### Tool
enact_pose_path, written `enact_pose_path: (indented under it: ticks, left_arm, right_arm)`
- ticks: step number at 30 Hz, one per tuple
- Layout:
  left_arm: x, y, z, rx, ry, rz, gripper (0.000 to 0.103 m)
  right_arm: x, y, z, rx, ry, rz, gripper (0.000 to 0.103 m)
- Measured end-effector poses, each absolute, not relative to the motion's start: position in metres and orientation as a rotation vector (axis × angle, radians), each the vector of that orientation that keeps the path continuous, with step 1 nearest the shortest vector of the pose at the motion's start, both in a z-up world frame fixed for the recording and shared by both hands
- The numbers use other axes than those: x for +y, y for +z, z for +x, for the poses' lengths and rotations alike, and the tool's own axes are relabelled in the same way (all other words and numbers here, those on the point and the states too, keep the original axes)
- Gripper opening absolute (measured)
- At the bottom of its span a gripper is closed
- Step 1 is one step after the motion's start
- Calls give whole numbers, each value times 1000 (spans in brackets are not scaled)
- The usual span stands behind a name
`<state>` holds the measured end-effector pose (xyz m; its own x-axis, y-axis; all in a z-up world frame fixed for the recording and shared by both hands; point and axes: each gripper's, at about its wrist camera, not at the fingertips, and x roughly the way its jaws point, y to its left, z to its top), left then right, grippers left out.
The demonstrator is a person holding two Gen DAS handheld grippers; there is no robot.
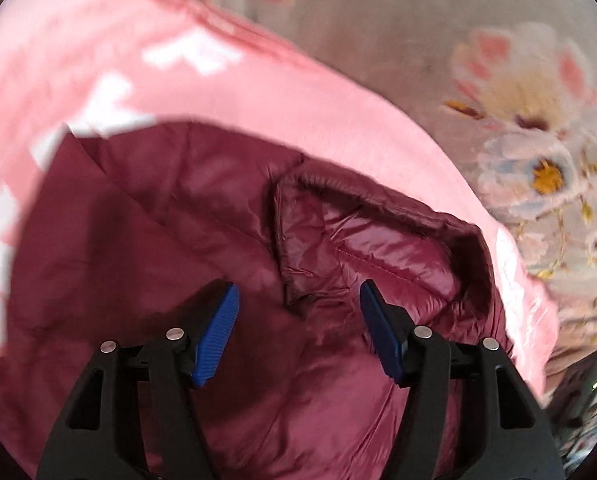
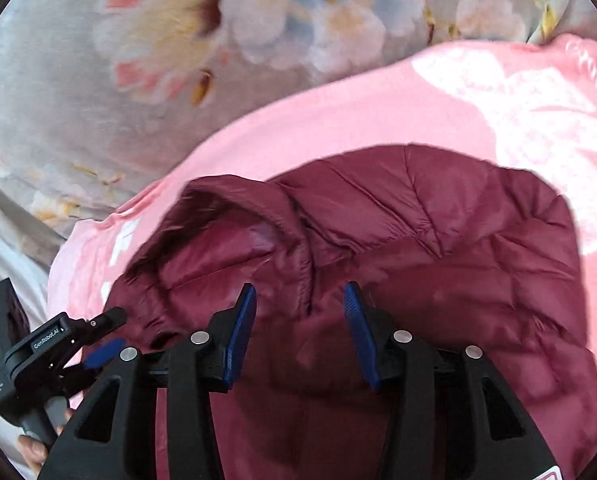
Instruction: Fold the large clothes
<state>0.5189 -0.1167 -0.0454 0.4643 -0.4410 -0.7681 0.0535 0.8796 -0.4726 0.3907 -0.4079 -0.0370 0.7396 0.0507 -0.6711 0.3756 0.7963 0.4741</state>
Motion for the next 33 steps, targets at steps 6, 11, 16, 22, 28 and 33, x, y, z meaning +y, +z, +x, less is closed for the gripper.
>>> enact_pose_path:
  ticks: [6, 11, 16, 22, 28, 33]
  left_arm:
    - [-152, -55, 518, 1008, -332, -206, 7]
    - [-148, -73, 515, 993, -281, -135, 5]
    - [-151, -72, 512, 974, -267, -98, 5]
    - [-125, -35, 504, 903, -313, -218, 7]
    - [-134, 3, 534, 833, -278, -263, 10]
    - [-155, -20, 569, 945, -247, -269, 10]
  right_arm:
    - [-388, -30, 398, 698, -162, 468, 4]
    - [-388, -50, 401, 787, -268, 355, 2]
    - [-386, -55, 404, 822, -293, 332, 2]
    - [-397, -16, 381, 640, -211, 487, 10]
    - [-399, 21, 421, 574, -224, 492, 11]
    - [-383, -10, 458, 739, -187, 433, 11]
